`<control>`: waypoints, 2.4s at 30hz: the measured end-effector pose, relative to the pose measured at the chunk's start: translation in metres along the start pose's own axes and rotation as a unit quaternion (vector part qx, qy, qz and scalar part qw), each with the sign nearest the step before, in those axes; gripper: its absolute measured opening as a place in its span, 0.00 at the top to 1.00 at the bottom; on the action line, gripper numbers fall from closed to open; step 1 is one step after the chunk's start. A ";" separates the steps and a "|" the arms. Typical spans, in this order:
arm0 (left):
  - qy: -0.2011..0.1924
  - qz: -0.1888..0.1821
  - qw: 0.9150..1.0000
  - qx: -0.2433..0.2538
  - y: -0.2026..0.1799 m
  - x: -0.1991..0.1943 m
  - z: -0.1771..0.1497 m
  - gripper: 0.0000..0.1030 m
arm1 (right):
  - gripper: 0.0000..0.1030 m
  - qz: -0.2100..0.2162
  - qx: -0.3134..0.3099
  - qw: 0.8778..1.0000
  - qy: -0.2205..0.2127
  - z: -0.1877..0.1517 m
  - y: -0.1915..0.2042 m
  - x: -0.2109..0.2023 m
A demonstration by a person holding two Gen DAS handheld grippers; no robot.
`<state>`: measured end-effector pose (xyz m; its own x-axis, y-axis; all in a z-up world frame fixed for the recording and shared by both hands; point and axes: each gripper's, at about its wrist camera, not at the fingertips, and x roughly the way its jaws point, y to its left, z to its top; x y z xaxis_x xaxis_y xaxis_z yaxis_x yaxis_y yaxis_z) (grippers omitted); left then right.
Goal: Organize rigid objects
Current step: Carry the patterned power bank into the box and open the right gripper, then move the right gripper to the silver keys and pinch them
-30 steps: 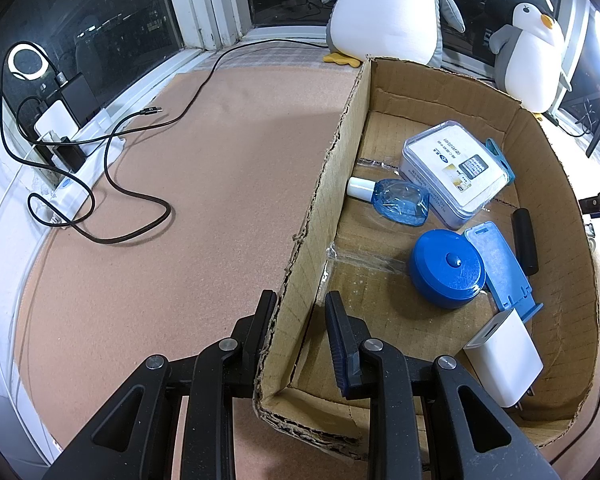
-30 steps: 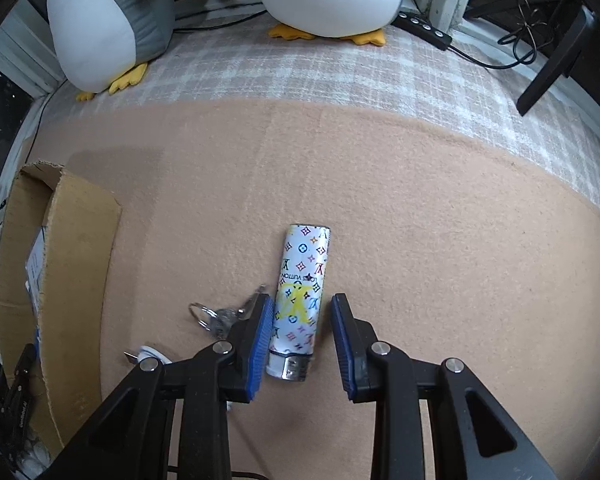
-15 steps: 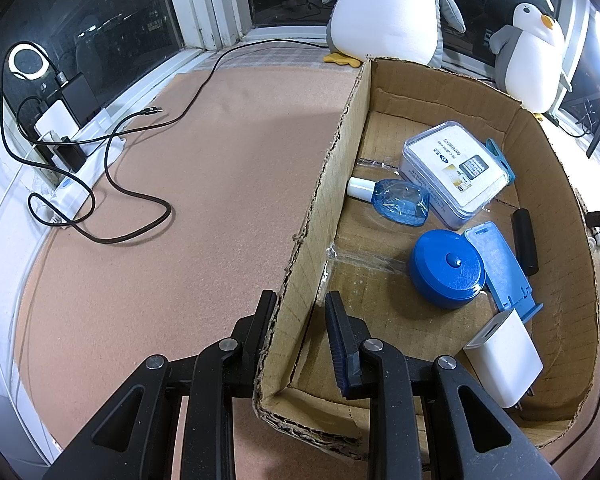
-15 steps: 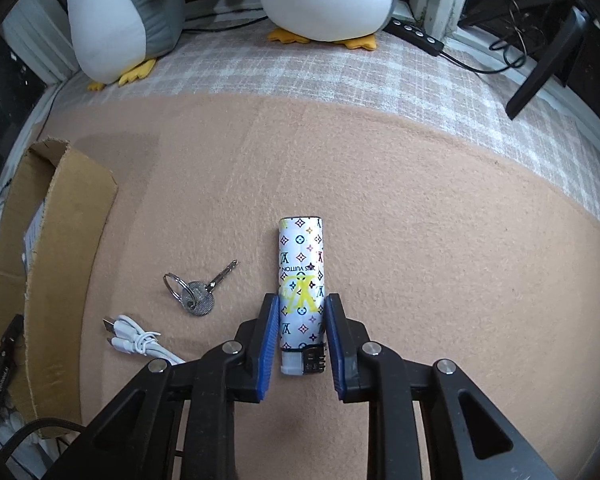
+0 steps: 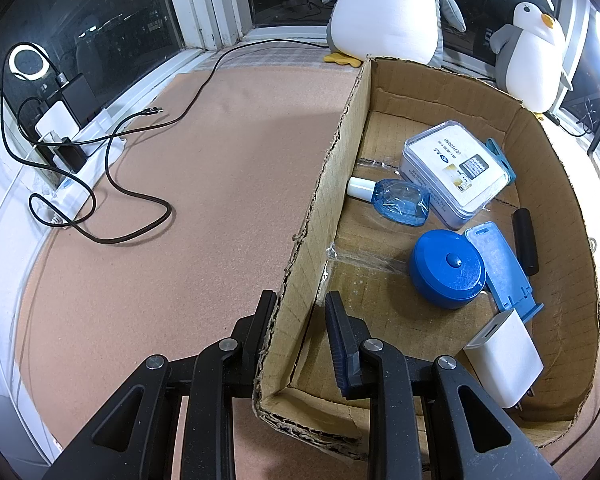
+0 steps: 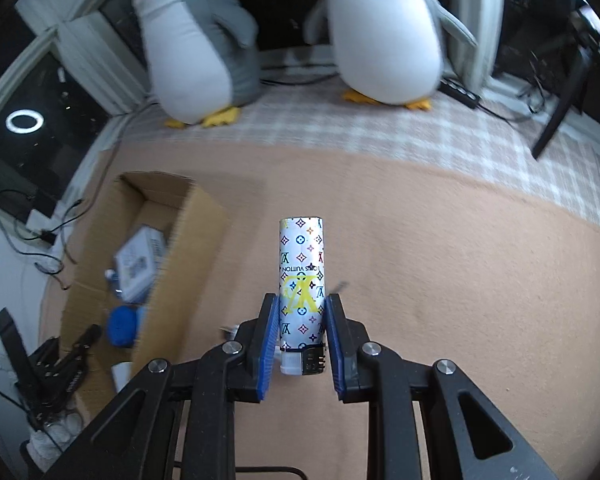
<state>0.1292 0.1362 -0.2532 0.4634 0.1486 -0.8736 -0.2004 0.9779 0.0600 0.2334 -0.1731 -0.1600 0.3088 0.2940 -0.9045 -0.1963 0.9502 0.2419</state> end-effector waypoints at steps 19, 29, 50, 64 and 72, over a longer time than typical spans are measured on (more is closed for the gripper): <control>0.000 -0.001 1.000 -0.001 0.001 0.000 0.000 0.75 | 0.80 0.084 -0.160 0.982 0.060 -0.023 0.159 0.036; -0.001 -0.001 1.000 -0.001 0.001 0.000 0.000 0.75 | 0.80 0.071 -0.171 0.980 0.079 -0.032 0.167 0.058; -0.001 0.000 1.000 0.000 0.002 0.000 0.000 0.75 | 0.57 0.082 -0.158 0.983 0.052 -0.026 0.153 0.045; -0.001 0.000 1.000 0.000 0.002 0.000 0.000 0.75 | 0.57 0.044 -0.097 0.994 0.028 -0.004 0.033 0.010; 0.001 0.001 1.000 0.001 0.003 0.000 0.000 0.74 | 0.57 0.001 -0.131 0.990 0.053 0.003 0.006 0.038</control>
<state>0.1289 0.1388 -0.2530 0.4612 0.1498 -0.8745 -0.1990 0.9780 0.0626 0.2471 -0.1559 -0.1919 0.2119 0.2701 -0.9392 -0.4353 0.8865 0.1568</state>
